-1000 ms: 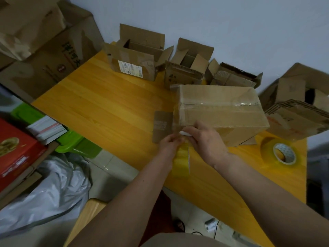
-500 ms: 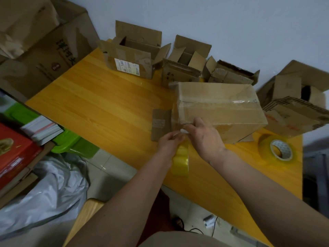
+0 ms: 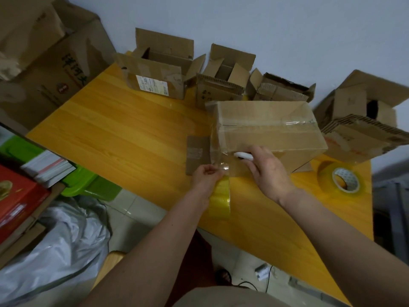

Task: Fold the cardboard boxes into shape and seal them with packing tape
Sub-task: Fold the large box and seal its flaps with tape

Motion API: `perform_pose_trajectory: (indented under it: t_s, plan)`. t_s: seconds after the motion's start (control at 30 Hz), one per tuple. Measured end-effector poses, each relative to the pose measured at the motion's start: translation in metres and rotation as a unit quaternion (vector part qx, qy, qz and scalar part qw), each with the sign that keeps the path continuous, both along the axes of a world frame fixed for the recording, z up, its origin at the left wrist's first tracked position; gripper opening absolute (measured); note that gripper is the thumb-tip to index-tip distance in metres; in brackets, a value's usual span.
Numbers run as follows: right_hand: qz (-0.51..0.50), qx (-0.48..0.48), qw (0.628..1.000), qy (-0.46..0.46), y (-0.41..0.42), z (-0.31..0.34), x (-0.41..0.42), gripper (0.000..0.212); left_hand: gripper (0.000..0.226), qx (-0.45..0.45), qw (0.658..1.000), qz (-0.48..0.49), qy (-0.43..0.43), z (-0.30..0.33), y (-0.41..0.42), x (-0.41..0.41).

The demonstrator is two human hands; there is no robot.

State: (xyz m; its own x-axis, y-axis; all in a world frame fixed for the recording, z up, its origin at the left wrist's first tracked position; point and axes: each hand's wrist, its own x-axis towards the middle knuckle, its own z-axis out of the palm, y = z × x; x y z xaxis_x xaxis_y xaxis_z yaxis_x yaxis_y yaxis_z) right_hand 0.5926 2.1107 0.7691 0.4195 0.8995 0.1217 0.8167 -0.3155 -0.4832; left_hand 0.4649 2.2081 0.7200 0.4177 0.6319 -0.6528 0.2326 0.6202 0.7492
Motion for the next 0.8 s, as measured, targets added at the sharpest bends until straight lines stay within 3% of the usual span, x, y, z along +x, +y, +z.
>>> perform_pose_trajectory:
  t_s: [0.07, 0.2, 0.33, 0.53, 0.63, 0.7, 0.8]
  plan:
    - [-0.018, 0.000, 0.999, 0.047, 0.000, -0.004, -0.005, 0.015, 0.028, 0.012, 1.000, -0.018, 0.001, -0.003, -0.001, -0.003]
    - [0.035, 0.052, 0.998, 0.002, -0.007, -0.006, -0.008, 0.021, 0.014, 0.031, 0.999, -0.037, 0.012, -0.007, -0.001, -0.010]
    - [0.144, -0.029, 0.989, 0.022, 0.004, -0.014, -0.011, 0.036, 0.016, 0.030, 0.998, -0.053, 0.017, -0.007, 0.000, -0.017]
    - [0.128, -0.045, 0.989, 0.066, 0.025, -0.015, -0.006, 0.035, 0.007, 0.033, 0.996, -0.070, 0.045, -0.017, 0.001, -0.033]
    - [0.057, 0.020, 0.992, 0.112, 0.019, -0.013, -0.010, 0.033, 0.006, 0.041, 0.995, -0.076, 0.046, -0.022, -0.001, -0.038]
    - [-0.017, 0.093, 0.992, 0.087, 0.001, -0.019, -0.011, 0.024, 0.004, 0.046, 0.994, -0.086, 0.042, -0.022, -0.004, -0.037]
    - [-0.222, 0.044, 0.961, 0.158, -0.047, -0.050, 0.000, 0.017, 0.003, 0.036, 0.991, -0.124, 0.030, -0.020, -0.015, -0.029]
